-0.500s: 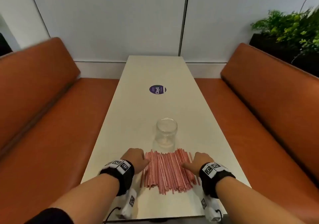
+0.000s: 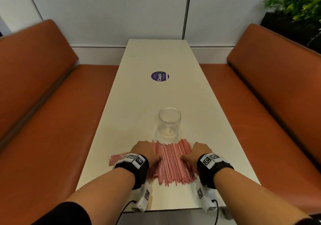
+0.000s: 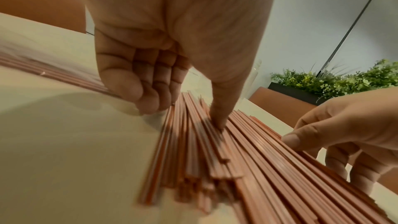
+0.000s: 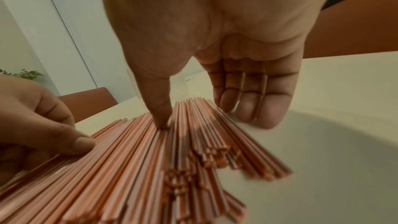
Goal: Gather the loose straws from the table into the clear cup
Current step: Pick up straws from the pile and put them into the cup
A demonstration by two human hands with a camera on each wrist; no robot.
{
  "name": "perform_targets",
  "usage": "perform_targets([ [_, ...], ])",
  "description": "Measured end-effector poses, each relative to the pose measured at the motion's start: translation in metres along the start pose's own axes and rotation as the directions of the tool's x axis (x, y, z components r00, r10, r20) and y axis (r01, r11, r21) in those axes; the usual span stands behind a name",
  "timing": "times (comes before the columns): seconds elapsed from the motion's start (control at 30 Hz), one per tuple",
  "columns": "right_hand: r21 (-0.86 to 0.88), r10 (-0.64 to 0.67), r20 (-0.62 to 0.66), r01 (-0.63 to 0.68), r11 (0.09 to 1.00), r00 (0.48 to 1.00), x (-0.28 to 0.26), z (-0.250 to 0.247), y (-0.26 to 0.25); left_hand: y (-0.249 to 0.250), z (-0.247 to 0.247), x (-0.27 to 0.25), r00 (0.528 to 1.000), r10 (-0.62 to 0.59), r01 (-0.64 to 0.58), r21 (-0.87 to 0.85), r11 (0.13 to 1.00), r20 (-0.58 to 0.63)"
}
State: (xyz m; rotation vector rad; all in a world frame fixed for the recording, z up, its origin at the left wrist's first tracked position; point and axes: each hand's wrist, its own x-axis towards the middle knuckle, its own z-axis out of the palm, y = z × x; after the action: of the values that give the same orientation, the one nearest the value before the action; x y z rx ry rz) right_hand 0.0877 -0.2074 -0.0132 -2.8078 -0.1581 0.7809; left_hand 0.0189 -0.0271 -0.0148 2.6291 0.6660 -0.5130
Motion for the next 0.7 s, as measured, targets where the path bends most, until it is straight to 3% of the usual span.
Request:
perform_targets([
  [0.7, -0.046, 0.030, -0.011, -0.031, 0.998, 0.999, 0.010, -0.001, 0.000, 0.018, 0.003, 0.007, 0.999, -0.048, 0.049, -0.036, 0.998, 0.018],
])
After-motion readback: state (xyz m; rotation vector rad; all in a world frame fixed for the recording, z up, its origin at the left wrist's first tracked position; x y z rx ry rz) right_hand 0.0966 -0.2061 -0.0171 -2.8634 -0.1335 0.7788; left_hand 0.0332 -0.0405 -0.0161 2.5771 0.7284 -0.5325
